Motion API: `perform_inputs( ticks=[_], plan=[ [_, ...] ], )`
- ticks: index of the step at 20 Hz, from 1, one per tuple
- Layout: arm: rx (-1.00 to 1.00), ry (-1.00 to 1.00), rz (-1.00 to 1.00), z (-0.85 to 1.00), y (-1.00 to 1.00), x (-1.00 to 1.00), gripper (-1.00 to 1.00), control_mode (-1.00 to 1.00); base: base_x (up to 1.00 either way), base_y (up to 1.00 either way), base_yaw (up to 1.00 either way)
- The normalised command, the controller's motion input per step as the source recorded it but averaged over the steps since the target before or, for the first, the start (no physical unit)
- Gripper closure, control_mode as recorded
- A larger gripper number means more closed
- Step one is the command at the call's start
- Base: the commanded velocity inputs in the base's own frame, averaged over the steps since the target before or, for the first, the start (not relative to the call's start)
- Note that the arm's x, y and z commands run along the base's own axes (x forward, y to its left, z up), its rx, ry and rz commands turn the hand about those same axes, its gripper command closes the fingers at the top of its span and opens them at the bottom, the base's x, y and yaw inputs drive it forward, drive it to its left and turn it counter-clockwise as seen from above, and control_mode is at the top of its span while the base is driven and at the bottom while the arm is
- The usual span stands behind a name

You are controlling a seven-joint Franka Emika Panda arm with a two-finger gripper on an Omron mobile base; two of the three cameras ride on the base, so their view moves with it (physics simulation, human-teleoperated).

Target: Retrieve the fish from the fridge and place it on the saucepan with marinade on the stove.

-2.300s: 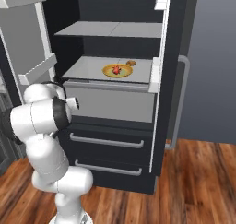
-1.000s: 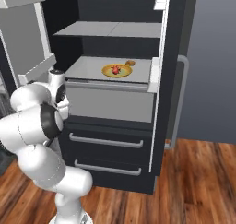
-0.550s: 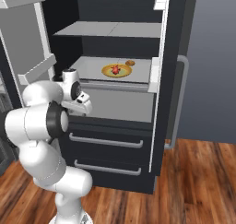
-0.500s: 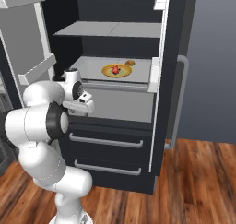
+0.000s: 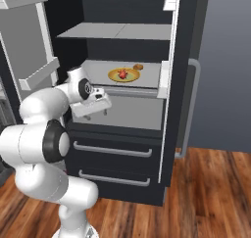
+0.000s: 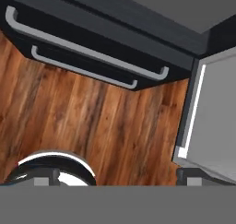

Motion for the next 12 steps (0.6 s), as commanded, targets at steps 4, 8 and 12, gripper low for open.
perform_inputs(
  ticks=[4, 8, 12],
  plan=[
    [-0.08, 0.16, -0.02, 0.12, -0.34, 0.00, -1.00, -1.00, 0.00, 0.00, 0.00],
    [0.15, 0.11, -0.10, 0.00, -0.15, 0.00, -1.00, -1.00, 0.00, 0.00, 0.00],
    [0.12, -0.03, -0.23, 0.02, 0.40, 0.00, -1.00, -1.00, 0.00, 0.00, 0.00]
  ],
)
